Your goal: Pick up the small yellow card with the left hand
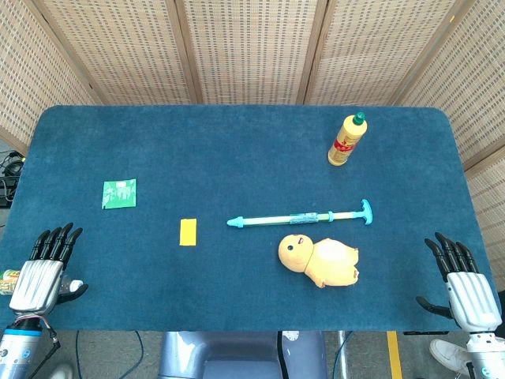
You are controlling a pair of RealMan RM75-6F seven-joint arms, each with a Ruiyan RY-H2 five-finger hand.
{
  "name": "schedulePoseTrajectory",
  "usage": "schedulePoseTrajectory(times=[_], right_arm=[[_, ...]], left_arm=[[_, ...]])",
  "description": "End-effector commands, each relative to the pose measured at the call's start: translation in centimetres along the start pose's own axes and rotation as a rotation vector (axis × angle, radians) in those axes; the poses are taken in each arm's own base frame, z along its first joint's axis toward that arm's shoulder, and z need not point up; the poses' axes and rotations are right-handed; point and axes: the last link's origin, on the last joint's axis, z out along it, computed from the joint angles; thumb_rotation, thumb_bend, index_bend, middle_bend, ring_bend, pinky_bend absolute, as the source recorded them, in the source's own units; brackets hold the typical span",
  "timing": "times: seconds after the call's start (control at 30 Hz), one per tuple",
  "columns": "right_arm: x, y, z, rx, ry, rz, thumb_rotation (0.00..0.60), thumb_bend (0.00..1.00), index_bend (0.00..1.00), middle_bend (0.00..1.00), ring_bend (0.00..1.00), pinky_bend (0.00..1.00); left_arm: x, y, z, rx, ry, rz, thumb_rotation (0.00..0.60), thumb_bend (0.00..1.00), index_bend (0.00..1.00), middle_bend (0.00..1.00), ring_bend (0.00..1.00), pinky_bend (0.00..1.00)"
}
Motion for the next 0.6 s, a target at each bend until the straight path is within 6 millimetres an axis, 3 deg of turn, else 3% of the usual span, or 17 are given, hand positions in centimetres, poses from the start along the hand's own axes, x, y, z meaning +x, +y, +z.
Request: schedulePoseTrajectory(times=[0.03,0.6], right_arm=[[-0.01,0.00,0.00,0.000,0.000,0.001,0.600,0.00,0.00,0.00,0.00,0.00],[0.11,0.02,0.05,-0.001,0.003,0.005,0.600,0.00,0.00,0.00,0.00,0.00]], left_arm=[[-0.01,0.00,-0.01,0.000,0.000,-0.001,0.600,0.08,0.00,0.00,0.00,0.00],[-0.26,0.15,0.21,-0.008,-0.009,-0.013,0.600,0.08,0.00,0.00,0.00,0.00]])
